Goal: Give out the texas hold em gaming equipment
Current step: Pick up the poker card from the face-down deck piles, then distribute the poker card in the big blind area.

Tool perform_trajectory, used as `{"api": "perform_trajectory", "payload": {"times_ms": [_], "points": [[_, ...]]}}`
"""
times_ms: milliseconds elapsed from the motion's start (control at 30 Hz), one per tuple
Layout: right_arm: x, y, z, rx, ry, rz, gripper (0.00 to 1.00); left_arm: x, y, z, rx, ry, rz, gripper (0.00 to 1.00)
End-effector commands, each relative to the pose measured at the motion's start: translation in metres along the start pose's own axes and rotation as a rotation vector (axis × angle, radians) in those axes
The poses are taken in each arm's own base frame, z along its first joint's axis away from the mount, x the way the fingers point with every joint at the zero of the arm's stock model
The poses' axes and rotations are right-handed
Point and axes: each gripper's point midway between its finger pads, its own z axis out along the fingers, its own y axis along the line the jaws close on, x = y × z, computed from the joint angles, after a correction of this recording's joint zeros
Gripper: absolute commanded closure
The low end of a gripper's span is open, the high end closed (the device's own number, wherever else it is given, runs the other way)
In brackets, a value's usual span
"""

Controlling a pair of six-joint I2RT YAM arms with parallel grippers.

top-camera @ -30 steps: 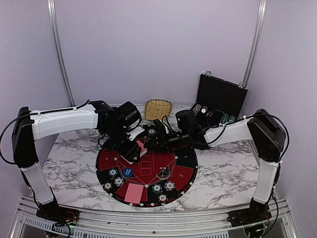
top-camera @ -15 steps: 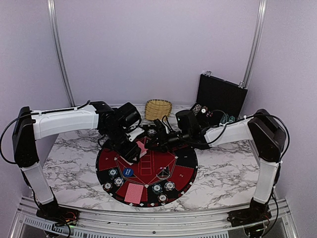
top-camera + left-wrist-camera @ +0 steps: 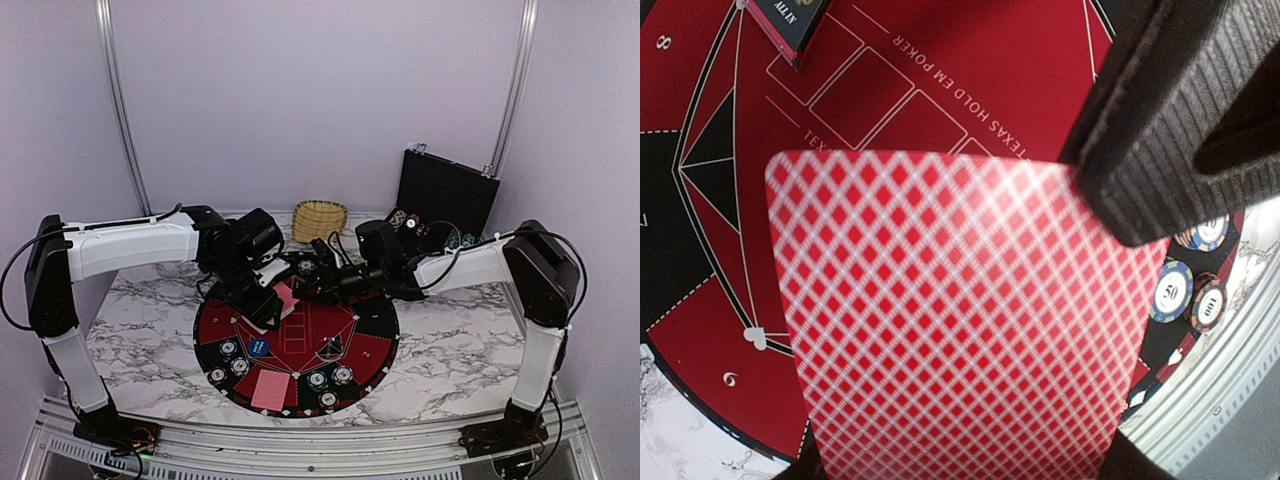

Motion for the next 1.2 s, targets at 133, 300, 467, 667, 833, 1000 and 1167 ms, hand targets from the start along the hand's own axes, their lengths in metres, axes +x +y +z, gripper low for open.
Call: {"api": "perform_trajectory", "payload": {"times_ms": [133, 300, 467, 667, 833, 1000, 1167], "points": [[-0.015, 0.025, -0.016, -0.047, -0.047, -0.016, 1.00, -0.001, 0.006, -0.007, -0.008, -0.019, -0.021, 0.44], [-0.018, 0.025, -0.021, -0.061, -0.057, -0.002, 1.00, -0.001, 0.009, -0.008, -0.016, -0.025, -0.029, 0.44], [-0.019, 0.025, -0.023, -0.079, -0.062, 0.015, 1.00, 0.000, 0.012, -0.010, -0.023, -0.029, -0.036, 0.44], [-0.021, 0.023, -0.029, -0.100, -0.075, 0.041, 1.00, 0.001, 0.014, -0.011, -0.024, -0.032, -0.042, 0.44], [-0.023, 0.023, -0.032, -0.112, -0.082, 0.055, 1.00, 0.002, 0.016, -0.011, -0.026, -0.035, -0.047, 0.44], [-0.025, 0.021, -0.035, -0.115, -0.093, 0.068, 1.00, 0.002, 0.018, -0.011, -0.027, -0.038, -0.054, 0.44], [-0.027, 0.018, -0.041, -0.118, -0.107, 0.086, 1.00, 0.003, 0.021, -0.011, -0.029, -0.040, -0.065, 0.44]]}}
